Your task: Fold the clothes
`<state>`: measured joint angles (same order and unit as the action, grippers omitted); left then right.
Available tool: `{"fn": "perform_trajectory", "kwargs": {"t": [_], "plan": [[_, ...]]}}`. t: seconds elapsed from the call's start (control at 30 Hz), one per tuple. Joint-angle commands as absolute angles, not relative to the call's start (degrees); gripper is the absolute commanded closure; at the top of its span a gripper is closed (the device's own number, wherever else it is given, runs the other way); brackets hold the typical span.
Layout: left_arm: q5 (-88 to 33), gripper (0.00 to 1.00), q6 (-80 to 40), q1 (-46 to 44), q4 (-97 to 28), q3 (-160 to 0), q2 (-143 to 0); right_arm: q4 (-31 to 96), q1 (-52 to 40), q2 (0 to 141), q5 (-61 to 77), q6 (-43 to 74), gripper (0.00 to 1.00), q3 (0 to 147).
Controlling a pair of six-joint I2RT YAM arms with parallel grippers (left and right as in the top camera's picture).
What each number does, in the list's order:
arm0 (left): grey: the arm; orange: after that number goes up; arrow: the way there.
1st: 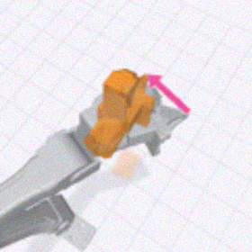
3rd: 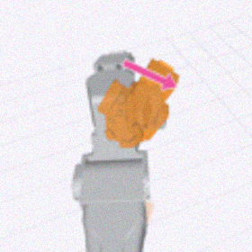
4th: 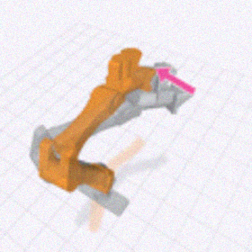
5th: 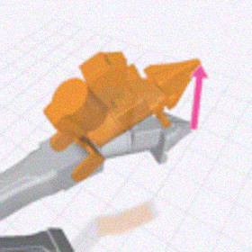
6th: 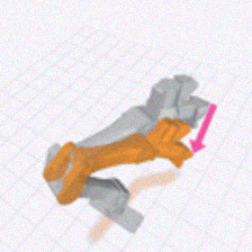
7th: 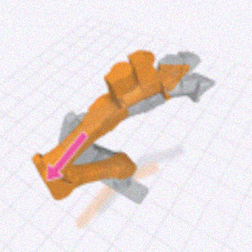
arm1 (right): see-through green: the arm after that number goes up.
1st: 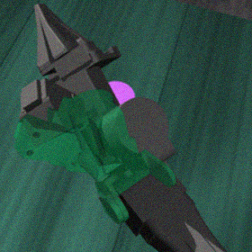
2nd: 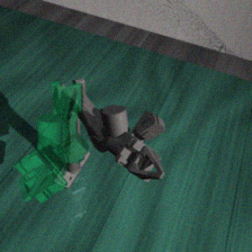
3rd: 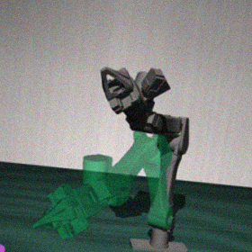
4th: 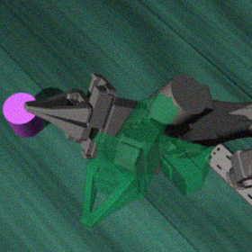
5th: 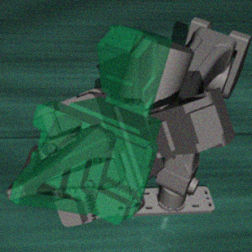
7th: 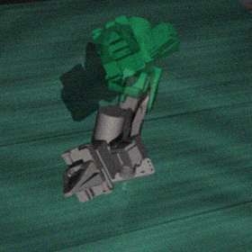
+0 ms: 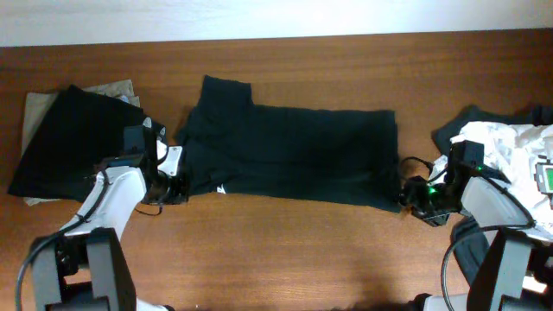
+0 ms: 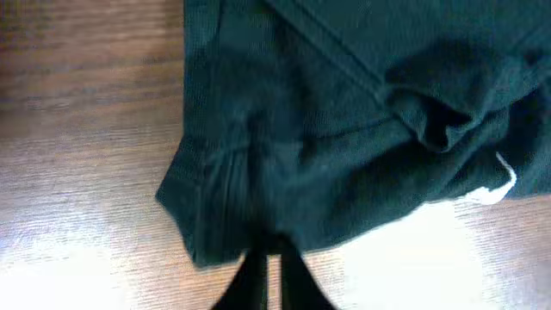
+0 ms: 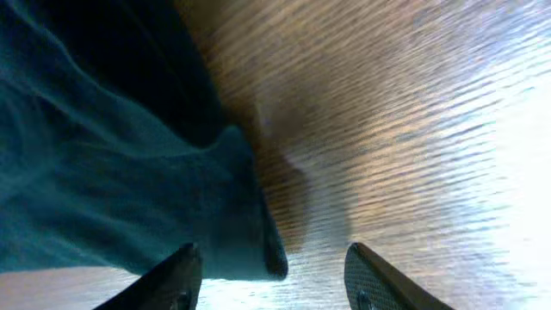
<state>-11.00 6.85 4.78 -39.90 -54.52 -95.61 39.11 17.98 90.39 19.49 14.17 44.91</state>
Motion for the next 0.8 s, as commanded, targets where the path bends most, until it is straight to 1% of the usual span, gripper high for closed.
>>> {"fn": "perform_trajectory", "kwargs": {"t": [0.0,0.03,0.07,0.1,0.17,0.2,0.23,0.3,0.4,0.43,0.47,0.5,0.53,0.57,0.6,0.63,0.67,0.7,0.73,0.77], "plan": [[-10.63,0.99,7.4,4.8,-37.85,-54.26,-96.2,32.62,18.33,90.39,25.04,13.78,0.47,40.18],[-10.63,0.99,7.4,5.04,-37.65,-54.26,-96.2,31.81,18.35,90.39,24.88,13.76,0.52,39.11],[-10.59,1.0,7.4,5.82,-37.67,-54.28,-96.2,31.2,18.33,90.39,24.91,13.72,0.68,38.37],[-10.61,1.0,7.4,6.66,-37.65,-54.3,-96.2,30.92,18.33,90.39,25.1,13.69,0.76,38.13],[-10.63,1.0,7.4,9.52,-37.69,-54.5,-96.2,30.57,18.33,90.39,26.65,12.29,0.82,38.15],[-10.72,1.0,7.38,11.27,-37.89,-54.59,-96.2,31.4,18.35,90.37,26.26,12.23,0.92,38.17],[-10.94,0.99,7.38,12.47,-38.41,-54.68,-96.2,33.56,18.92,90.37,23.86,12.25,0.96,38.89],[-11.31,1.0,7.4,13.72,-40.23,-55.53,-96.2,41.52,21.43,90.04,16.53,12.25,0.96,43.86],[-11.29,1.0,7.42,13.78,-44.47,-58.52,-96.2,53.76,21.96,89.71,17.04,12.23,0.96,51.64],[-11.4,1.0,7.4,13.78,-46.94,-59.79,-96.2,57.32,21.91,89.71,14.96,12.27,0.9,53.28],[-14.61,0.92,7.42,13.65,-47.57,-60.12,-96.2,59.2,21.89,89.71,12.86,12.49,0.66,54.13],[-18.59,0.82,7.44,13.41,-47.62,-60.1,-96.2,59.13,21.89,89.71,12.84,12.6,0.58,54.17],[-21.32,0.63,7.92,12.93,-47.59,-60.05,-96.2,58.92,21.87,89.71,12.93,12.93,0.54,54.17],[-23.64,0.48,10.74,11.64,-47.94,-60.03,-96.23,58.76,21.82,89.71,13.04,12.88,0.52,54.17],[-23.57,0.43,11.75,10.2,-48.12,-59.79,-96.38,58.78,21.82,89.71,13.04,12.88,0.51,54.17],[-23.4,0.41,11.75,8.64,-47.59,-58.89,-96.73,58.94,21.78,89.73,13.04,12.91,0.48,54.11],[-21.3,0.4,11.73,6.94,-45.78,-57.3,-97.62,58.87,21.78,89.73,12.99,12.93,0.41,53.3],[-19.35,0.41,11.7,6.13,-44.31,-56.51,-98.7,58.22,21.78,89.73,13.02,13.23,0.4,52.42],[-19.11,0.43,11.68,5.93,-42.65,-56.29,-100.4,56.9,21.78,89.73,13.02,14.44,0.39,51.0],[-19.07,0.51,11.7,5.93,-41.08,-56.27,-102.0,55.7,21.78,89.73,13.04,14.46,0.39,49.82]]}}
